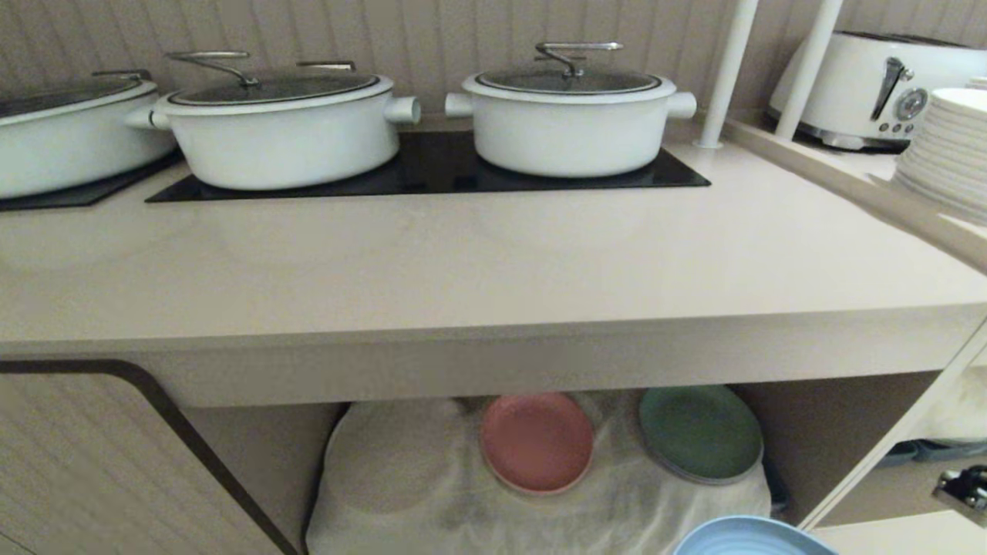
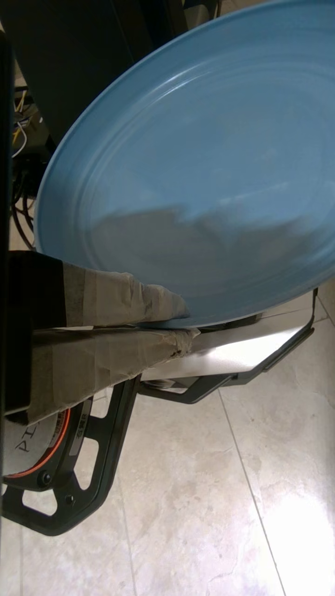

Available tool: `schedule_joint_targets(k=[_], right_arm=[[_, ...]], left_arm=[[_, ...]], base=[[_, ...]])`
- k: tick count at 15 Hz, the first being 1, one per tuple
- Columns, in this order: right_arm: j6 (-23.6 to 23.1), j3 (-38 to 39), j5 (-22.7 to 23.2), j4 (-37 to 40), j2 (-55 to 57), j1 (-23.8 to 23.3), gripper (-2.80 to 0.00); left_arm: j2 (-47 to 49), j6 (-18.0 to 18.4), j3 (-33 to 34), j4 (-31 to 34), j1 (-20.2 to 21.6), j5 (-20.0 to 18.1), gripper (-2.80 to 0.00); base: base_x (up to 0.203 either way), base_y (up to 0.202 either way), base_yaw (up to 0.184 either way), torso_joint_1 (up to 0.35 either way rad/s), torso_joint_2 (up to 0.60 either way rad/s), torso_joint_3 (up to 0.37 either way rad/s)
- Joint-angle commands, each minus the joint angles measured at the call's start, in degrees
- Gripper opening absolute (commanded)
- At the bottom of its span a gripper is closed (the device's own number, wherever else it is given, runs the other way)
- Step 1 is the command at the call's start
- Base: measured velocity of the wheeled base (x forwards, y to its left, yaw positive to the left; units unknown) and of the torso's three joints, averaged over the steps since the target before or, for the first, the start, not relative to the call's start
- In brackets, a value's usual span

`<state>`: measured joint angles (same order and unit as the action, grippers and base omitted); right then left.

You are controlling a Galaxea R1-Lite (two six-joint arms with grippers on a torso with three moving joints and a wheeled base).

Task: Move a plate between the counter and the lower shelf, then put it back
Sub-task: Put the plate in the cupboard

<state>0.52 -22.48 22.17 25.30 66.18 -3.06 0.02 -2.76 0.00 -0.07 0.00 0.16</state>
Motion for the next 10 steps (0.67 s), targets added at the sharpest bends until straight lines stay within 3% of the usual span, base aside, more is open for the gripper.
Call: schedule_joint_targets(k=[1, 10], right_arm=[[0.0, -0.02, 0.16, 0.1, 0.0, -0.01, -2.8], [0.0, 0.51, 0.07, 0.19, -0.12, -0.01, -2.8]], left_arm=[[-0.02, -0.06, 0.0, -0.01, 0.0, 0.02, -2.8], [-0.02, -0.06, 0.0, -0.01, 0.0, 0.02, -2.8]], base=[[0.0, 0.0, 0.0, -0.207, 0.5, 0.29], [0.0, 0.0, 0.0, -0.177, 0.47, 0.289]])
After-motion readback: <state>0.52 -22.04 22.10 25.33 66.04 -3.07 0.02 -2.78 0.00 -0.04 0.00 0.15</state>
